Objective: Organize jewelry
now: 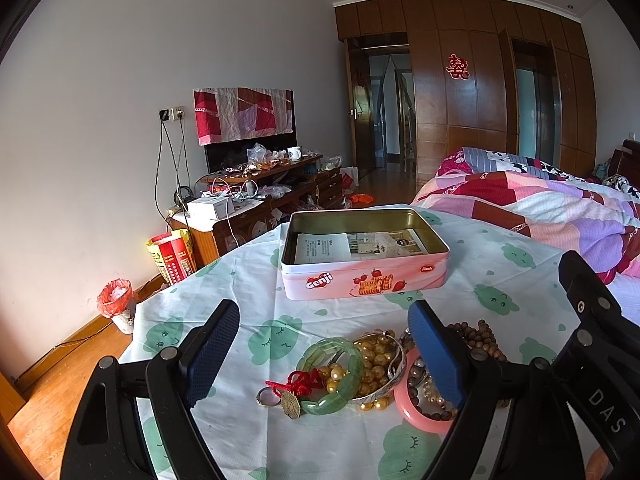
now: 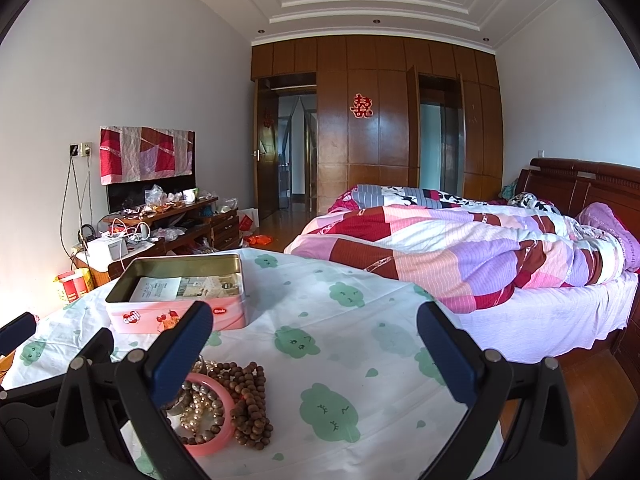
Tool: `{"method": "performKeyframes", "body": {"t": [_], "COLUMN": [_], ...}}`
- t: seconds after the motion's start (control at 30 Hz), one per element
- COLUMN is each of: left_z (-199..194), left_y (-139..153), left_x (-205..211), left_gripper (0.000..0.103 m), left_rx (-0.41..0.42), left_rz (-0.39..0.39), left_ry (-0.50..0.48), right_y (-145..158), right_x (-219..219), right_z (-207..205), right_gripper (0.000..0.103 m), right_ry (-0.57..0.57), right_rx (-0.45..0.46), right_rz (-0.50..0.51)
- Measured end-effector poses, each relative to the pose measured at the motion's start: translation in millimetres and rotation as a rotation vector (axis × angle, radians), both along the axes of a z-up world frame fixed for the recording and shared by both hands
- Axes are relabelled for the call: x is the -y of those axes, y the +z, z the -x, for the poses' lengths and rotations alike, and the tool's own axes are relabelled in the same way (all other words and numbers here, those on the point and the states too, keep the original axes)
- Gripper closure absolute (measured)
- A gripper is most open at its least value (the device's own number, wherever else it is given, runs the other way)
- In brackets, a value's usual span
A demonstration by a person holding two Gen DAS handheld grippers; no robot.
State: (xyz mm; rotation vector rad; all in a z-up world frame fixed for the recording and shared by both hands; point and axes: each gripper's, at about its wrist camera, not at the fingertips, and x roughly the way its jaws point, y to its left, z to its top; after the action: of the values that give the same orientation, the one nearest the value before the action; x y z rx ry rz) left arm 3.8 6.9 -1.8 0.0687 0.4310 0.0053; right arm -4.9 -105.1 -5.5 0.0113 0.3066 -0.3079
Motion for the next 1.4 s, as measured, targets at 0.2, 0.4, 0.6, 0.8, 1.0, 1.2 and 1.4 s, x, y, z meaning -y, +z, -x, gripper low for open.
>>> {"method": "performKeyframes", "body": {"t": [0.2, 0.4, 0.6, 0.8, 1.0, 1.2, 1.4], "left_z": [-3, -20, -30, -33, -28, -15, -11], "left_y": [-1, -13, -28, -37, -36, -25, -24], "left_x": [-4, -9, -16, -36, -62, -79, -70], "left_gripper": [0.016, 0.016, 0.017, 0.017, 0.017, 0.017, 0.017], "left_rx": [-0.020, -0.148, -0.242, -0.298, -0.312, -0.268, -0.249], "left_rz": [0.000, 0.022, -0.001, -0.009, 0.019, 0.079, 0.066], "left_ry": [-0.002, -0.014, -0.034, -0.047, -0.065, -0.129, -0.204], "right_y": [-4, -7, -11, -21, -34, -34, -37], "right_x": [5, 12, 31, 50, 58, 42, 35], "right_z": [-5, -13, -27, -36, -41, -40, -39], "right_gripper": [0.000, 0.000, 0.000, 0.022, 0.046, 0.046, 0.046], "right_ry": [0.016, 0.062, 0.112, 0.170, 0.251, 0.336, 0.376], "right_rx": [-0.031, -0.086, -0.175, -0.298, -0.421, -0.446, -0.465], "right_rz": [-0.027, -0.082, -0.166, -0.221, -0.288, -0.260, -0.265]}}
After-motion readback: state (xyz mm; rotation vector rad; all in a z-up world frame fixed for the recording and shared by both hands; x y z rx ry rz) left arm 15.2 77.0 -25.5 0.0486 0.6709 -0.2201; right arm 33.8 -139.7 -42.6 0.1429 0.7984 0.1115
